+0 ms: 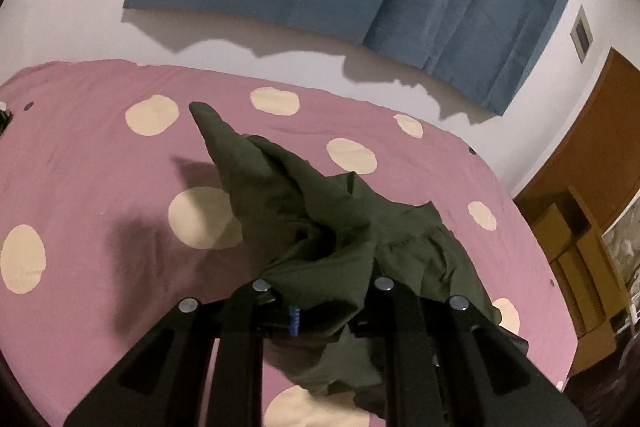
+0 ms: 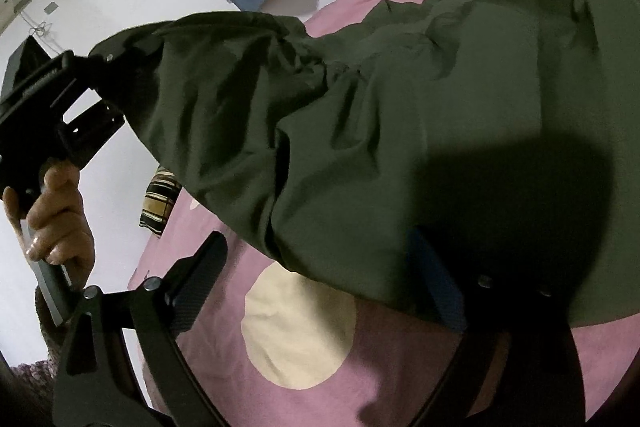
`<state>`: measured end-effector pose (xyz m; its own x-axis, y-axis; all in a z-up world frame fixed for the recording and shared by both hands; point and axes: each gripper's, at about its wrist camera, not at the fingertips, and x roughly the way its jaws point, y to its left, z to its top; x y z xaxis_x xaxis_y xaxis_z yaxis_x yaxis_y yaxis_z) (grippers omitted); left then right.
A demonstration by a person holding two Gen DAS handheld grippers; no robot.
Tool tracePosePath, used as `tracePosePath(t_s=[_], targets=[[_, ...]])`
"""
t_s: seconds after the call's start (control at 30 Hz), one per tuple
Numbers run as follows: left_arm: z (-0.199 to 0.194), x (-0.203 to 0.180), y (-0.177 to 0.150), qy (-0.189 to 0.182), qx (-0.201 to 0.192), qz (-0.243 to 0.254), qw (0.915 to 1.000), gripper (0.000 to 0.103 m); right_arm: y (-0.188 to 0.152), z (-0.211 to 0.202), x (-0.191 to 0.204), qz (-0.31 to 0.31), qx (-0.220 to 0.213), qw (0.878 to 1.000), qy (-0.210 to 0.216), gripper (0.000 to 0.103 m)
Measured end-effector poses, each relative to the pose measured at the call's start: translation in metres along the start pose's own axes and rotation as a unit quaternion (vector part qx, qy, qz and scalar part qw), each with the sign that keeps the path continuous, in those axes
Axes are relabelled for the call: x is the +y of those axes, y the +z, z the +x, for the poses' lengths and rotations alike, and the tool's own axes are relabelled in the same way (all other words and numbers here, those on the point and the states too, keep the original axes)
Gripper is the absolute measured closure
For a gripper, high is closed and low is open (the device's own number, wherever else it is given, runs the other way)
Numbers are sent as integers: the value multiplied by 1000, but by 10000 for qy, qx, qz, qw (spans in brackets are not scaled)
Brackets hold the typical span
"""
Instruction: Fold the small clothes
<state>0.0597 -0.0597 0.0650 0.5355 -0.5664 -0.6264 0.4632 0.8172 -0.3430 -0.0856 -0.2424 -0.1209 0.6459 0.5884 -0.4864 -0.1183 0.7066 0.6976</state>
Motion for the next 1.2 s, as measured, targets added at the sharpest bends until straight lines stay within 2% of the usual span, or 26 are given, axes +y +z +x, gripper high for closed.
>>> tracePosePath(t_s=[0.13, 0.2, 0.33, 0.43, 0.57, 0.77, 0.9, 1.0, 1.1, 1.2], targets=[[0, -11, -1, 96, -13, 184, 9998, 87, 6, -16, -9, 522, -81, 9981, 324, 10], [-1, -13, -3, 96, 0, 235, 9997, 87, 16, -28, -11, 737, -257, 9957, 504, 10], [-1, -16, -4, 132, -9, 291, 9995, 87, 57, -45, -21, 1142, -521, 9867, 1035, 10], [-1, -17, -5, 116, -26, 255, 9996, 87, 84, -33, -32, 1473, -499, 9791, 1311, 10], [-2, -17, -8, 122, -55, 266, 9996, 87, 109, 1, -47, 1779, -261, 9760, 1228, 10], [1, -22, -14, 205, -90, 358, 9991, 87, 119, 47, -54, 1697, 218, 9842, 463, 10], [-1, -25, -18, 237, -152, 448, 9986, 87, 136, 34, -36, 1712, 169, 9812, 879, 10], [0, -27, -19, 245, -174, 479, 9984, 87, 156, 28, -8, 1455, 216, 9823, 1159, 10], [0, -28, -22, 242, -188, 502, 9983, 86, 175, 36, 22, 1209, 527, 9824, 1320, 10], [-1, -29, -25, 265, -221, 550, 9979, 86, 193, 55, 53, 774, 986, 9848, 1204, 10]])
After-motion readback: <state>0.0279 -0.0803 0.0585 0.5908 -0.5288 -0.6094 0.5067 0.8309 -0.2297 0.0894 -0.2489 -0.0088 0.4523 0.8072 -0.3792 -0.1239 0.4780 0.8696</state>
